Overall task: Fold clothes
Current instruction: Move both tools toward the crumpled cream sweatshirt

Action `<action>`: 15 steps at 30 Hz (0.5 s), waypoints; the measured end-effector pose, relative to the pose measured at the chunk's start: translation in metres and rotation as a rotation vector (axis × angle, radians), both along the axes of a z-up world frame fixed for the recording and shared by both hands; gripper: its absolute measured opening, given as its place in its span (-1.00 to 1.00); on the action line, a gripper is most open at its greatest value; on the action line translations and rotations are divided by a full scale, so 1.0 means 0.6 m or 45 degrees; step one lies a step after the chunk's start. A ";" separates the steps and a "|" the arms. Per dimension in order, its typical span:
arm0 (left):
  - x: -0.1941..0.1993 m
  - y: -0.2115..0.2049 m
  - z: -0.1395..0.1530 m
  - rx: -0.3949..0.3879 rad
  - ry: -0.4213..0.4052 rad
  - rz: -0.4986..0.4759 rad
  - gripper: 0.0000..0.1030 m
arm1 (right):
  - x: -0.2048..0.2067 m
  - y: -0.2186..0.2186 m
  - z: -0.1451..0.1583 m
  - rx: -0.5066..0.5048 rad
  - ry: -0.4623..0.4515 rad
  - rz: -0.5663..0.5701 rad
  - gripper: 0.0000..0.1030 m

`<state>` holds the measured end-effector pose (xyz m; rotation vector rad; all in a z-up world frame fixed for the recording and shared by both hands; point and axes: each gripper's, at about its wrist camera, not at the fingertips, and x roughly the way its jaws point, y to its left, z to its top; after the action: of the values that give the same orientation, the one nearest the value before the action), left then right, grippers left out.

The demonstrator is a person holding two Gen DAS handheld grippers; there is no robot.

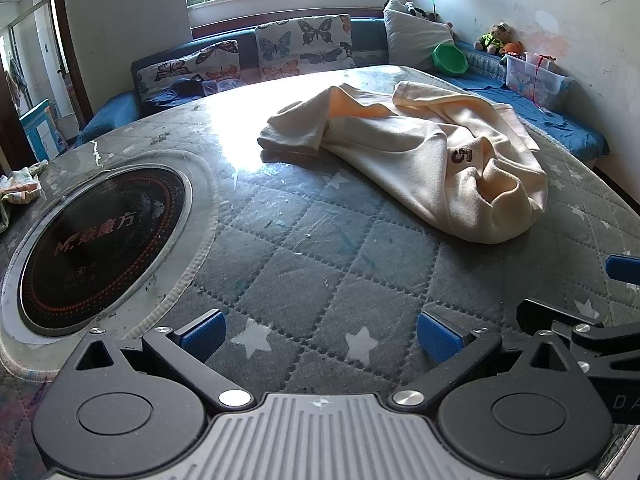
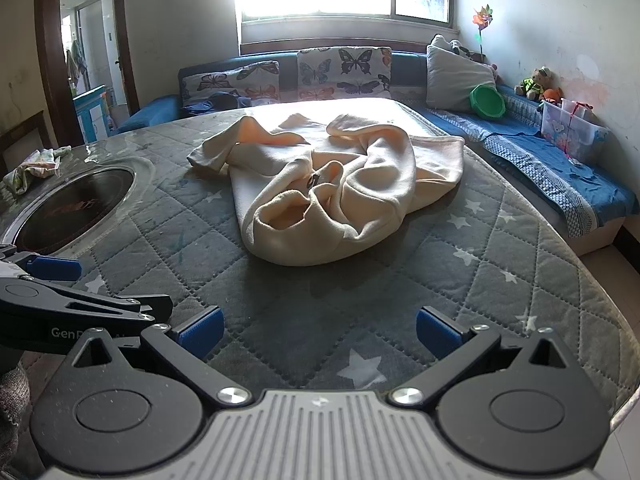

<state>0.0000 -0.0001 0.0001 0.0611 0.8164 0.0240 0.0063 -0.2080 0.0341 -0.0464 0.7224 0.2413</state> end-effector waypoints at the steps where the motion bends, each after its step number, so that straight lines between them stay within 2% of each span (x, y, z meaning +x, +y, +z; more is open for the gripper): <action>1: 0.000 -0.001 0.000 0.002 -0.004 -0.001 1.00 | 0.000 0.000 0.000 0.001 0.004 0.000 1.00; 15: 0.010 -0.006 0.008 0.012 0.011 -0.016 1.00 | 0.006 -0.003 0.002 0.001 0.005 -0.003 1.00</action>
<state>0.0059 -0.0037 0.0047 0.0756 0.8247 0.0157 0.0100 -0.2097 0.0350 -0.0444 0.7265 0.2398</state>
